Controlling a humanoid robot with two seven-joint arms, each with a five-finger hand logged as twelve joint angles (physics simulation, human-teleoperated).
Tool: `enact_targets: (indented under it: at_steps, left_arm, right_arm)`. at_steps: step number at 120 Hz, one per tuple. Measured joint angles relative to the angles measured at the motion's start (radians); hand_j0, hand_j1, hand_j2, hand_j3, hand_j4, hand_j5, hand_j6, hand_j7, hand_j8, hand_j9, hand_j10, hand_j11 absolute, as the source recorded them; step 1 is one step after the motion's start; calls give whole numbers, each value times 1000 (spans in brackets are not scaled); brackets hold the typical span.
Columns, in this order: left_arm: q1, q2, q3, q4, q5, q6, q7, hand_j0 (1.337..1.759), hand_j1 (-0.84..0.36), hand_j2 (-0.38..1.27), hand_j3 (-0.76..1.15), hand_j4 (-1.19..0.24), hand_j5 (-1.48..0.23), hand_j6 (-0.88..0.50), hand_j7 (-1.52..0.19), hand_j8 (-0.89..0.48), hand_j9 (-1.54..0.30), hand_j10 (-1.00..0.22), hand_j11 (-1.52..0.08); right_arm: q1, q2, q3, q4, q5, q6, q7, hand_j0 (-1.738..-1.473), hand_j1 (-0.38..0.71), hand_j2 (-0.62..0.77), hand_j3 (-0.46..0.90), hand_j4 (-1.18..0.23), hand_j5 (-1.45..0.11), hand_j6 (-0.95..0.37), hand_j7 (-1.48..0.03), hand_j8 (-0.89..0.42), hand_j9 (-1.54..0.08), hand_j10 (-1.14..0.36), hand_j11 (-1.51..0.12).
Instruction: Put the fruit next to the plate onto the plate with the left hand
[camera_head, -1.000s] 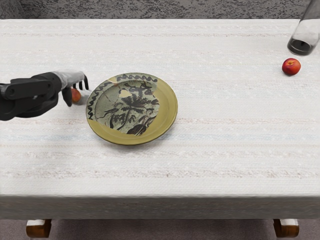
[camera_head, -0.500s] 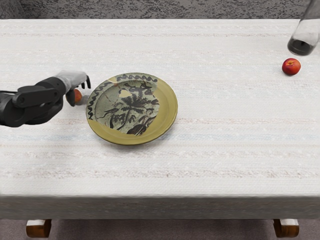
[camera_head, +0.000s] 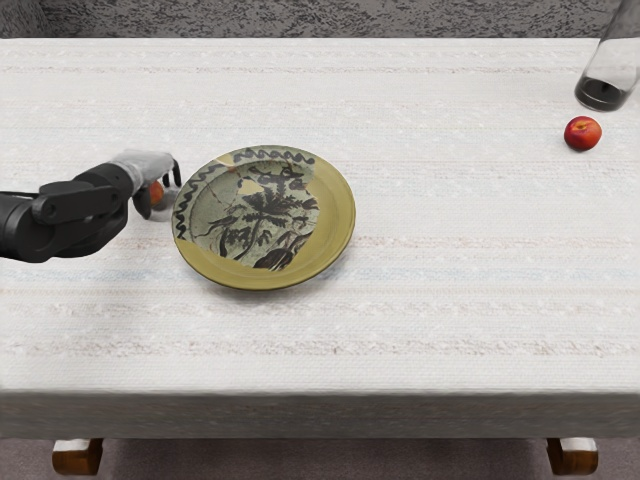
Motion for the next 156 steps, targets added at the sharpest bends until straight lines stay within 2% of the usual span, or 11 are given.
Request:
enact_targets:
  at_steps: [6, 9, 14, 31, 40, 44, 63, 87, 94, 119, 156]
  left_arm:
    - [1, 0, 0, 4, -2, 0, -1, 1649, -214, 11, 265, -467, -601, -467, -600, -468, -600, -467, -600]
    - [7, 0, -1, 8, -2, 1, -2, 1645, -236, -72, 464, -473, -601, -466, -602, -472, -602, -472, -602]
    - [9, 1, -1, 13, -2, 1, -5, 1628, -252, -62, 506, -487, -619, -473, -612, -486, -621, -485, -622]
    - [14, 4, -1, 28, 1, 0, -16, 1620, -310, 46, 450, -567, -729, -513, -730, -466, -736, -562, -737]
    - [16, 5, 1, 34, 3, -1, -19, 1609, -330, 49, 466, -610, -803, -451, -811, -414, -808, -607, -810]
    - [21, 3, 2, 37, 4, -1, -20, 1602, -365, 4, 636, -638, -845, -405, -856, -382, -854, -584, -860]
    - [33, 2, 4, 44, 10, -1, -24, 1592, -436, -110, 967, -763, -994, -200, -1106, -235, -1041, -509, -1068]
    - [34, 12, 3, 32, 11, -2, -25, 1583, -476, -130, 1006, -832, -1078, -117, -1151, -145, -1148, -449, -1188]
    - [31, 23, 1, 23, 11, -3, -25, 1551, -463, -129, 902, -836, -1090, -133, -1104, -138, -1165, -492, -1203]
    - [-40, 156, 1, -77, 1, -18, -25, 1608, -362, 147, 331, -828, -1144, -308, -1158, -288, -1193, -677, -1210]
    - [-202, 306, -17, -280, -74, -236, -24, 1631, -415, 349, 73, -808, -1246, -256, -1210, -272, -1212, -752, -1232]
  right_arm:
    - [0, 0, 0, 0, 0, 0, 0, -1658, -310, -7, 0, -33, -43, -33, -43, -33, -43, -33, -43]
    - [0, 0, 0, 0, 0, 0, 0, -1658, -310, -7, 0, -33, -43, -33, -43, -33, -43, -33, -43]
    - [0, 0, 0, 0, 0, 0, 0, -1658, -310, -7, 0, -33, -43, -33, -43, -33, -43, -33, -43]
    - [0, 0, 0, 0, 0, 0, 0, -1658, -310, -7, 0, -33, -43, -33, -43, -33, -43, -33, -43]
    - [0, 0, 0, 0, 0, 0, 0, -1658, -310, -7, 0, -33, -43, -33, -43, -33, -43, -33, -43]
    - [0, 0, 0, 0, 0, 0, 0, -1658, -310, -7, 0, -33, -43, -33, -43, -33, -43, -33, -43]
    - [0, 0, 0, 0, 0, 0, 0, -1658, -310, -7, 0, -33, -43, -33, -43, -33, -43, -33, -43]
    - [0, 0, 0, 0, 0, 0, 0, -1658, -310, -7, 0, -33, -43, -33, -43, -33, -43, -33, -43]
    - [0, 0, 0, 0, 0, 0, 0, -1658, -310, -7, 0, -33, -43, -33, -43, -33, -43, -33, -43]
    - [0, 0, 0, 0, 0, 0, 0, -1658, -310, -7, 0, -33, -43, -33, -43, -33, -43, -33, -43]
    - [0, 0, 0, 0, 0, 0, 0, -1658, -310, -7, 0, -33, -43, -33, -43, -33, -43, -33, -43]
